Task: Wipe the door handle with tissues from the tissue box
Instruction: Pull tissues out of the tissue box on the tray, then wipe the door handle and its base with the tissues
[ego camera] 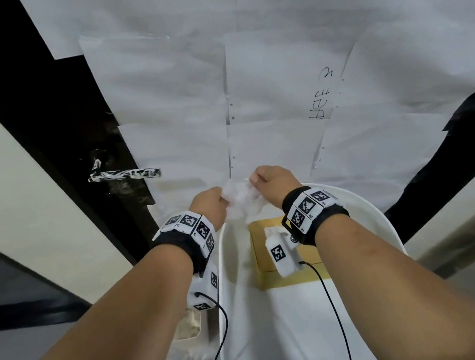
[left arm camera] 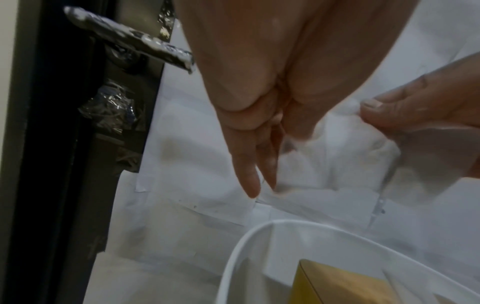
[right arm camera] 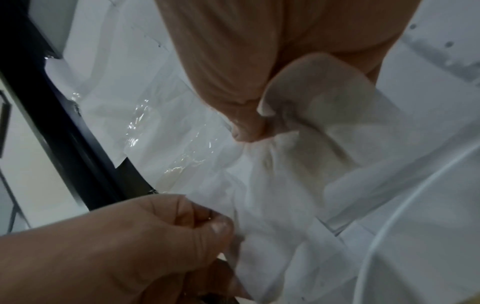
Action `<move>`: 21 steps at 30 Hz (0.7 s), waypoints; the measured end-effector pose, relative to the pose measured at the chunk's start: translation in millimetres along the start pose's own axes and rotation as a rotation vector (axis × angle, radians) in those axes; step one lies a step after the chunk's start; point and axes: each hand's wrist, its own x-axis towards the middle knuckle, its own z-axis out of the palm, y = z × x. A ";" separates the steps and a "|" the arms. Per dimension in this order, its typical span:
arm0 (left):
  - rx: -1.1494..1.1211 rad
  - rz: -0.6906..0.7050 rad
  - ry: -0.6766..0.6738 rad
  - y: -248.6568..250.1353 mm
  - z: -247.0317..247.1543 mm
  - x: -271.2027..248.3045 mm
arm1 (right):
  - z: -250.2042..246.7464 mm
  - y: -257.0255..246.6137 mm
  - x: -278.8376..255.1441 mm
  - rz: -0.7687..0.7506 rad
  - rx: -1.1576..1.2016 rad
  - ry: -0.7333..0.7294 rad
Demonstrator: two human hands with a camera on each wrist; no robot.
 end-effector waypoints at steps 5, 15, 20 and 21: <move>-0.092 0.090 -0.046 -16.2 -16.2 -11.0 | 12.2 -25.0 4.3 0.011 0.066 0.019; -0.155 0.094 0.124 -66.4 -77.4 -2.9 | 38.4 -91.0 10.5 0.019 0.079 -0.071; -0.187 0.075 0.196 -99.4 -107.5 6.7 | 50.4 -120.4 17.7 0.055 0.169 0.049; -0.218 0.072 0.199 -106.1 -113.0 8.0 | 53.4 -127.5 19.1 0.087 0.253 0.063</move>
